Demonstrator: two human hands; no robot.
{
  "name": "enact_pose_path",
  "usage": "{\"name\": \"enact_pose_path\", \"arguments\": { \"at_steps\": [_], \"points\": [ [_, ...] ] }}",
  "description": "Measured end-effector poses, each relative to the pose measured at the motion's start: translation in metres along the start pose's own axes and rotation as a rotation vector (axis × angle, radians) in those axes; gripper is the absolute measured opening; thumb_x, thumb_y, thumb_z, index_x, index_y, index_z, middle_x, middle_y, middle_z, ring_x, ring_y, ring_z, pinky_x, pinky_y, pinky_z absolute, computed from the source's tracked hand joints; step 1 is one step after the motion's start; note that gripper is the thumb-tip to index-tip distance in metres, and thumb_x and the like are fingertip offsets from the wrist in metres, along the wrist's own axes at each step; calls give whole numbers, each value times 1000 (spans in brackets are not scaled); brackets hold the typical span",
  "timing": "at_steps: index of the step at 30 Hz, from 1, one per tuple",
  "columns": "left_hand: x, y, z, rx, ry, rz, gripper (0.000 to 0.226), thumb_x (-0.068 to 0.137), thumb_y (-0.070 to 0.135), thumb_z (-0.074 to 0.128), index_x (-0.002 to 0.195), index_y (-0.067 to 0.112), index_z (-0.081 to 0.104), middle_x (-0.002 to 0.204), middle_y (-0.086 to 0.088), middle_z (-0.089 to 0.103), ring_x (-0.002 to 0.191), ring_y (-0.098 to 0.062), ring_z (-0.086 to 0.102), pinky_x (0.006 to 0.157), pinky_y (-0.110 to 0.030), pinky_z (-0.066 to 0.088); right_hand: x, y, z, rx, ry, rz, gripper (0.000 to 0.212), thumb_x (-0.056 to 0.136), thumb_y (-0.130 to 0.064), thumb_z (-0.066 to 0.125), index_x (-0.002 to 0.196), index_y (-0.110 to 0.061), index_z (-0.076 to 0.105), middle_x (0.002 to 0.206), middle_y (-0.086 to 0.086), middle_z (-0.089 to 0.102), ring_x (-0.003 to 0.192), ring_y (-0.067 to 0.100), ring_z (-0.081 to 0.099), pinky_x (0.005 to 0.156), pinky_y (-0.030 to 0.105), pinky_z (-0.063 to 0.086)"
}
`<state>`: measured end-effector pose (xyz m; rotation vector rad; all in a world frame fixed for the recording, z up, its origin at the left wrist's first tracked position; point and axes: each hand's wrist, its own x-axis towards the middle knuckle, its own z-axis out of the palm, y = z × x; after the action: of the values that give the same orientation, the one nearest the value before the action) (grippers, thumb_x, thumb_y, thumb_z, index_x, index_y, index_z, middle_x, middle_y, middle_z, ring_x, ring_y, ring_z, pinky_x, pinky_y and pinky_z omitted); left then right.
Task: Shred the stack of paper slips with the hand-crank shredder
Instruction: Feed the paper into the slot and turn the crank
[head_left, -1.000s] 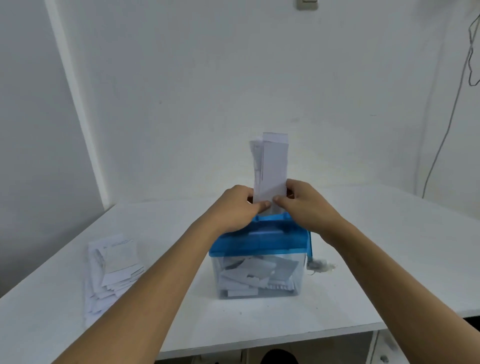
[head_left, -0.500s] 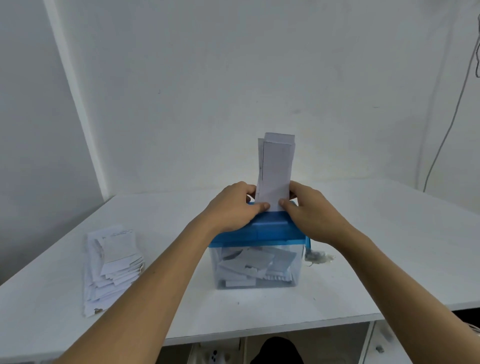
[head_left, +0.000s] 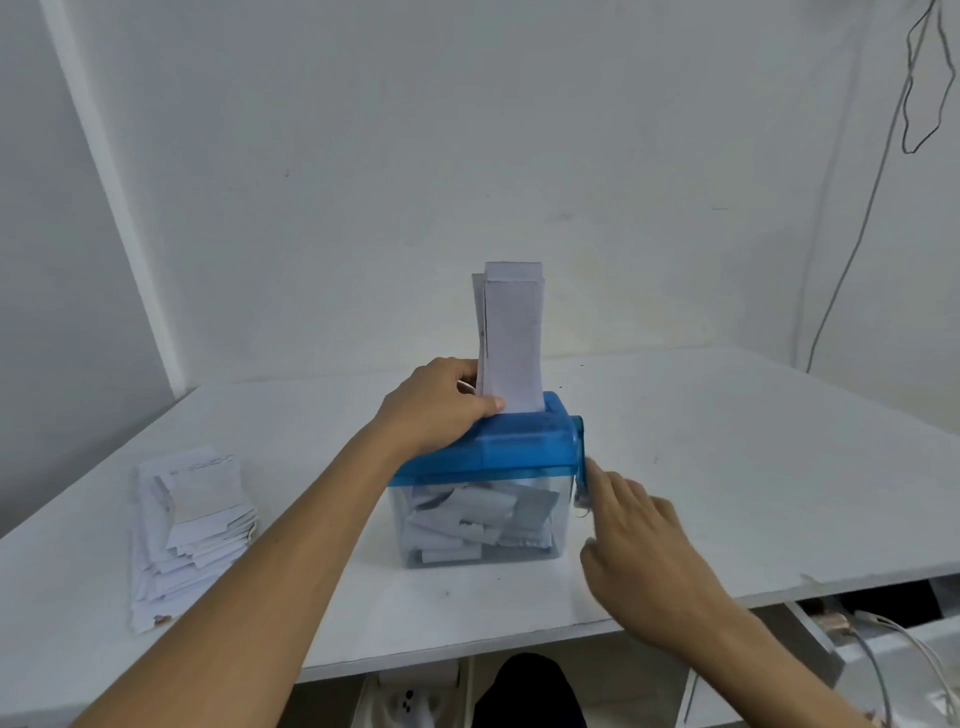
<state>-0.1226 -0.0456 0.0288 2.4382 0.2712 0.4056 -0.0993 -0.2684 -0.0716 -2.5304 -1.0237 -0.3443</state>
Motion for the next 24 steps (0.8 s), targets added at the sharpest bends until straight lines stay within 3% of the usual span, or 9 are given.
{"name": "enact_pose_path", "arguments": {
  "at_steps": [4,7,9,13,17,20,24],
  "points": [
    [-2,2,1,50,13,-3,37,95,38,65,131,31,60,120,12,64,109,-14,60,96,-42,49,5,-4,1,-45,64,45,22,95,-20,44,113,-27,33,113,-9,51,92,12,49,81,23,49],
    [0,2,2,80,10,-9,28,93,40,65,121,37,61,114,16,63,107,-13,60,94,-41,50,11,-6,-13,-124,56,38,9,95,-28,46,100,-25,39,96,-7,63,76,14,58,70,29,55],
    [1,2,3,78,4,-21,26,92,40,66,117,38,60,112,16,63,107,-14,61,96,-45,51,14,-8,-30,-152,26,32,10,97,-34,45,96,-24,44,85,-8,61,70,13,57,66,29,54],
    [1,2,2,10,-7,-19,40,92,39,68,130,29,61,124,10,66,108,-18,63,98,-48,52,32,-8,-65,-87,-179,12,21,92,-32,53,75,-21,46,68,-6,52,59,11,47,55,24,39],
    [-6,4,4,90,9,13,40,95,40,62,134,29,58,127,9,65,105,-16,61,86,-38,52,41,-7,-69,-35,-264,32,27,91,-34,57,71,-18,47,62,-3,46,55,10,42,55,23,37],
    [-13,6,7,183,39,33,49,92,56,60,136,35,53,128,13,62,105,-15,59,78,-33,46,30,-11,-57,-133,-179,22,30,94,-39,50,72,-19,44,64,-4,48,56,12,44,54,23,36],
    [-19,11,0,101,-56,0,77,71,79,66,135,38,56,125,15,62,109,-15,59,95,-40,50,16,-12,-45,-259,-88,10,28,98,-40,40,79,-20,43,69,-3,50,58,13,45,53,26,35]
  ]
}}
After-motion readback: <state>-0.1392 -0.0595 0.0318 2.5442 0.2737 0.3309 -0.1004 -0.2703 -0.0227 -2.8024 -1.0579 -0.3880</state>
